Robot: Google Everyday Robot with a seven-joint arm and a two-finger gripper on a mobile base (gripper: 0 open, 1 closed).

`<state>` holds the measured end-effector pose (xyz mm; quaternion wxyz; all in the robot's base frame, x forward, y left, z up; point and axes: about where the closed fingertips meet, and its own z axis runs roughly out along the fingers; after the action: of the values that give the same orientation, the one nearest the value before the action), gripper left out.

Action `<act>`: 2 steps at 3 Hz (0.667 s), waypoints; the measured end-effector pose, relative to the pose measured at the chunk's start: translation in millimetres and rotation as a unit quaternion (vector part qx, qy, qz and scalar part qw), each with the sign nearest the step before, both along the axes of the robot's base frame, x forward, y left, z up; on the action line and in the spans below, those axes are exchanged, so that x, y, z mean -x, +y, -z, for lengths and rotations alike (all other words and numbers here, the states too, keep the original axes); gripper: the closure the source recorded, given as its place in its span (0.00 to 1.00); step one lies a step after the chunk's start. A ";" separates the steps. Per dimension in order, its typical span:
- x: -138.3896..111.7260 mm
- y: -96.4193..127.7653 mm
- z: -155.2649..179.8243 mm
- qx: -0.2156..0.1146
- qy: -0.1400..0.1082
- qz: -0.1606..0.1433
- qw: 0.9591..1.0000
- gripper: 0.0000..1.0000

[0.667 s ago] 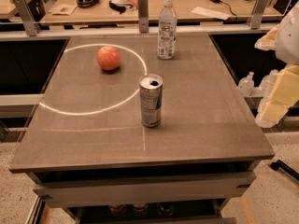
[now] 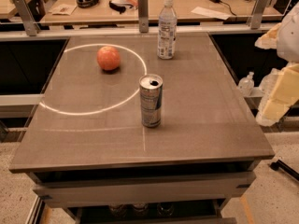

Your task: Pick blue plastic bottle

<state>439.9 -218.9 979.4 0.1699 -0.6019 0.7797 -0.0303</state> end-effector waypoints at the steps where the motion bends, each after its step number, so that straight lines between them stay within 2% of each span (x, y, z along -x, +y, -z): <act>1: -9.9 -14.8 1.5 -0.042 -0.005 0.015 0.999 0.00; 2: -24.6 -31.6 6.4 -0.112 -0.011 0.028 0.993 0.00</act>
Offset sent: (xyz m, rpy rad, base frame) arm 0.0400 -0.0523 -0.0080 0.4204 -0.0301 -0.0853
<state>464.5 -250.5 972.9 0.2439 -0.5570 0.7926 0.0454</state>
